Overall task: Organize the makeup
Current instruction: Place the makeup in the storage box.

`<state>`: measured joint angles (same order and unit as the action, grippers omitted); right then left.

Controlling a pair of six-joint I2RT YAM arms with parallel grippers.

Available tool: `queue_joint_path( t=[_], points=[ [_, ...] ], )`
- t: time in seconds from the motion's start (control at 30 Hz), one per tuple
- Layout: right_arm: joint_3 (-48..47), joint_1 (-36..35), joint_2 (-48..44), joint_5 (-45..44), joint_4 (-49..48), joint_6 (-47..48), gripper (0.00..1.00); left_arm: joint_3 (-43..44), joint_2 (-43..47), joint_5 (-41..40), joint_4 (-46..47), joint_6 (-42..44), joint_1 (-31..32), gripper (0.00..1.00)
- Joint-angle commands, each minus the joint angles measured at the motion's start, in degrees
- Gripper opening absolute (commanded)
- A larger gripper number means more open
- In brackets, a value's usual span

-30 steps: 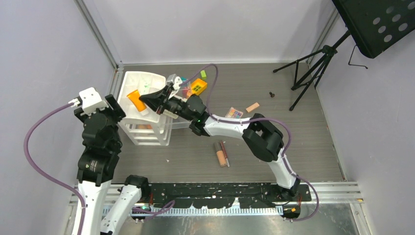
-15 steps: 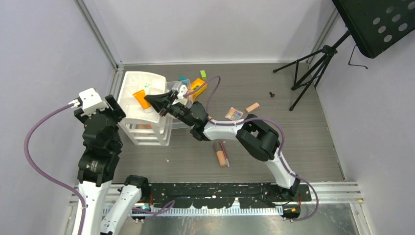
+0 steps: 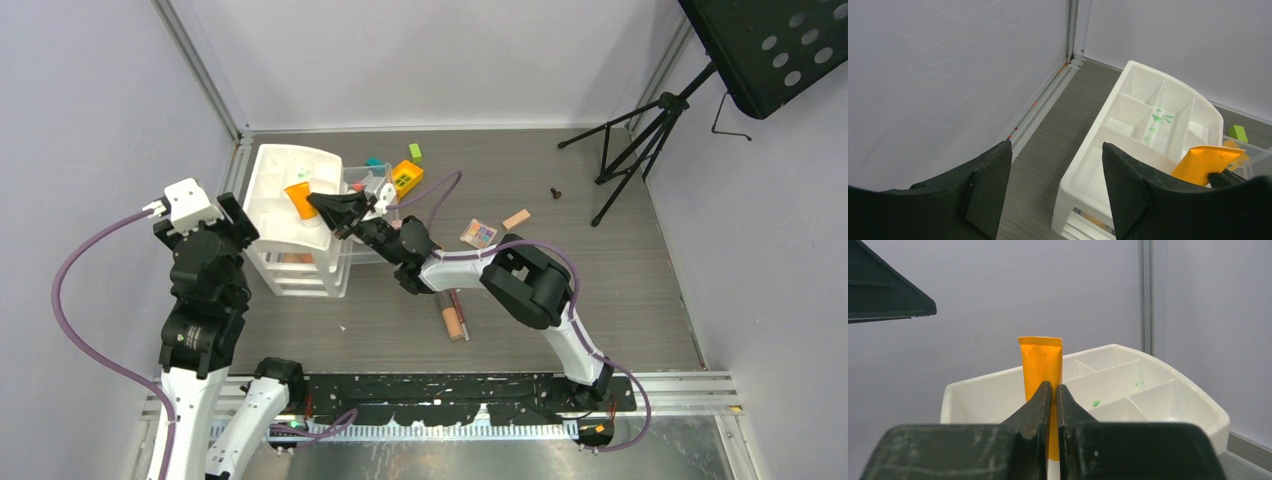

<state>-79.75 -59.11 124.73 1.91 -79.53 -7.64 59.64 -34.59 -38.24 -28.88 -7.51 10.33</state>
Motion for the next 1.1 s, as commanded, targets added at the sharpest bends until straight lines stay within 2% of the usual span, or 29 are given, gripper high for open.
queue_joint_path(
  t=[0.0, 0.33, 1.07],
  points=[
    [1.5, 0.0, -2.1, -1.6, -3.0, 1.8, 0.10, -0.3, -0.3, 0.7, 3.6, -0.9, -0.3, 0.68],
    [0.3, -0.1, -2.8, -0.6, -1.8, 1.8, 0.30, -0.2, -0.4, 0.8, 3.6, -0.9, -0.3, 0.68],
    [-1.9, -0.4, -4.6, 0.8, -0.2, 3.1, 0.47, -0.2, -0.3, 1.0, 3.6, -0.9, -0.3, 0.68]
  ],
)
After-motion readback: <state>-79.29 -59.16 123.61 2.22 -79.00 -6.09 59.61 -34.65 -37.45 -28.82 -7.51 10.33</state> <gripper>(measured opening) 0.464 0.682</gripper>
